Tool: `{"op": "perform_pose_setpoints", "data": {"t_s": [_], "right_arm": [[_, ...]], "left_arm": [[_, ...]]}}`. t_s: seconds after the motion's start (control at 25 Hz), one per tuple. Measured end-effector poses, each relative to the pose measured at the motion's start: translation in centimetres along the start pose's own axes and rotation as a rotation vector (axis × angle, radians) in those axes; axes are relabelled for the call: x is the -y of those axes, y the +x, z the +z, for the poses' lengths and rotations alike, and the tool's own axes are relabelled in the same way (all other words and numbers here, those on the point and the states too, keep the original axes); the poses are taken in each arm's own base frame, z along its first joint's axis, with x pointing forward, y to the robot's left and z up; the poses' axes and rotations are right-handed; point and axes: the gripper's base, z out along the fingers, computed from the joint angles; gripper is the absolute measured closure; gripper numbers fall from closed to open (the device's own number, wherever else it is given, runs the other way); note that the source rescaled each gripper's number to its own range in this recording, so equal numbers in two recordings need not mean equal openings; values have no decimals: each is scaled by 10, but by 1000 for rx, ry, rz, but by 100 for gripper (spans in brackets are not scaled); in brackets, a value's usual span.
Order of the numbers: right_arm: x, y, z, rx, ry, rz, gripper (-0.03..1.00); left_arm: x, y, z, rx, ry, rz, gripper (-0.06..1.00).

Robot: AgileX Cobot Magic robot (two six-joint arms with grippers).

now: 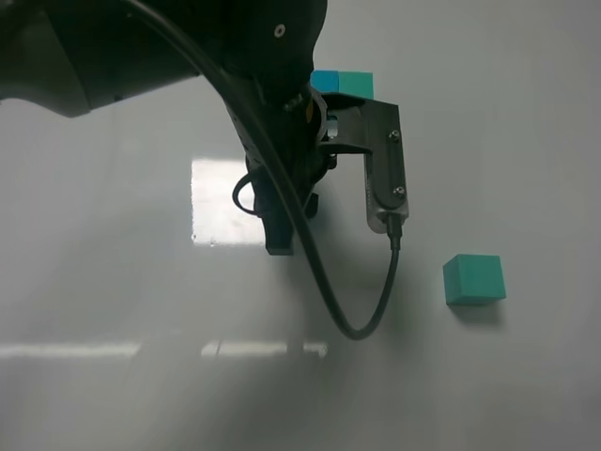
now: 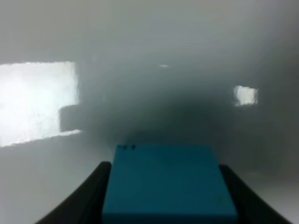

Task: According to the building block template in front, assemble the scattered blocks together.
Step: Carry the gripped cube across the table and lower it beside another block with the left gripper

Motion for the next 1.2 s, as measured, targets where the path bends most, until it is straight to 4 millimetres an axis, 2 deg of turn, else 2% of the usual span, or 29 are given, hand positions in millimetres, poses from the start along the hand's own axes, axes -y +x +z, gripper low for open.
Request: {"op": "perform_pose_setpoints", "data": {"t_s": [0.2,0.6,0.64,0.68,0.72,0.76,0.8,0.84,0.92,1.0,1.12,1.2], "right_arm": [[0,0,0,0,0,0,87],[0,0,0,0,0,0,87],[0,0,0,0,0,0,87],[0,0,0,0,0,0,87],[0,0,0,0,0,0,87],[0,0,0,0,0,0,87],[0,0,0,0,0,0,87],[0,0,0,0,0,0,87],[0,0,0,0,0,0,87],[0,0,0,0,0,0,87],[0,0,0,0,0,0,87],[0,0,0,0,0,0,87]], "left_arm": [[2,-3,9,-16,8,12,90],[3,-4,11,-23,4,17,90],[3,-4,11,-23,4,17,85],[3,-4,12,-26,3,17,74],[3,-4,13,-29,2,13,50],[3,-4,13,-30,-2,4,34],[3,-4,14,-32,-3,-8,18],[2,-4,14,-34,-5,-15,9],[2,-4,14,-35,-9,-21,0],[1,-4,13,-31,-10,-25,-3],[-4,-6,5,-4,-20,-45,-6],[-8,-8,-8,30,-41,-55,-6]]}}
